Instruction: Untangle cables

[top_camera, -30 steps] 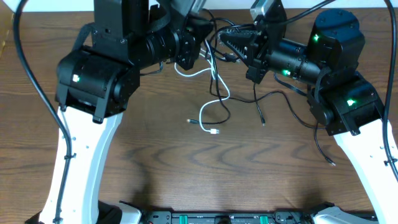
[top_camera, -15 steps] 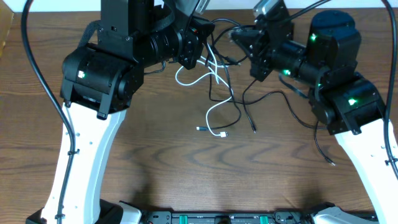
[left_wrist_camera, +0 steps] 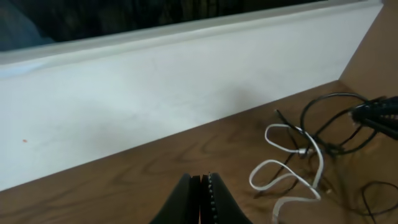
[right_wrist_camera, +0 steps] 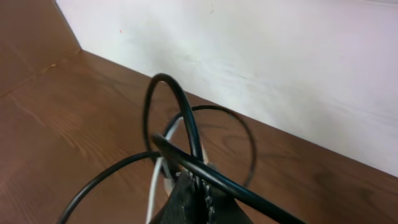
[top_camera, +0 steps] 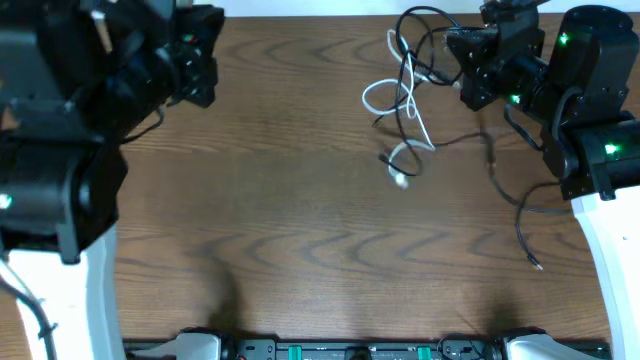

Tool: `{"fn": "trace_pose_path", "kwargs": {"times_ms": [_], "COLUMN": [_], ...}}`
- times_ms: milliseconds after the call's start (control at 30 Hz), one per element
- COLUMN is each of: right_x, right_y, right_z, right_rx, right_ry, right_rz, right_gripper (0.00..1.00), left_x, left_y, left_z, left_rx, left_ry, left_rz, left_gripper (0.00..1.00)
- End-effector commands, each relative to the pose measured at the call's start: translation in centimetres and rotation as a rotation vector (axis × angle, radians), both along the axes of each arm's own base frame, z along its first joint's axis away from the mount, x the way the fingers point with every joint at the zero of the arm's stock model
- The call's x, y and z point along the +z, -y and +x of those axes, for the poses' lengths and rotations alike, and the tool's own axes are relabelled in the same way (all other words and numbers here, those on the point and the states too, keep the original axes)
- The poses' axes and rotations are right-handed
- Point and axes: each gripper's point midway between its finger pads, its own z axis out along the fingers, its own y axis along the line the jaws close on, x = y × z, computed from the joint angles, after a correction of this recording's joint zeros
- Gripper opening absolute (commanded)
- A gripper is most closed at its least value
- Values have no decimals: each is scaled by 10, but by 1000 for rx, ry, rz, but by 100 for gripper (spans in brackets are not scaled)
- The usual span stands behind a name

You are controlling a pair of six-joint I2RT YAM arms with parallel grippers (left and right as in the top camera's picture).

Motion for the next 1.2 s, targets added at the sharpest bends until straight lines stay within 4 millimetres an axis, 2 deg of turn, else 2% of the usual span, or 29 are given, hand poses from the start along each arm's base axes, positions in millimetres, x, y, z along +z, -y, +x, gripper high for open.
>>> {"fn": "trace_pose_path", "kwargs": {"times_ms": [0,33,133,300,433,600,800,1000,1167], "right_x": [15,18,31,50,55,58,77,78,79], "right_y": [-12,-16,-25,-35,-44,-63,-83,-81,-77], "right_z": [-12,-14,-18,-23,-30,-40,-50,-44,-39], "right_rx": [90,116,168,233,278,339,397,355,322], "right_ry": [34,44,74,120,116,123,197,204,213], "right_rz": [36,47,94,161,190,197,224,223,218], "right_gripper": [1,1,1,1,1,1,1,1,1], "left_x": [-1,-4,-12,-22,-26,-26,-26,-26,-23], "left_y": [5,8,19,45,56,75,96,113,138], "left_z": [3,5,9,6,5,-3,-14,-25,-40], "left_rx": [-28,-46,-98,-262,-301,-354,-418,-472,-551], "left_ry": [-22,-37,-89,-156,-175,-176,-183,-187,-178], "left_rz": [-36,-51,-98,-165,-170,-165,-160,-156,-149], "left_gripper": [11,16,22,23,23,23,23,23,23]}}
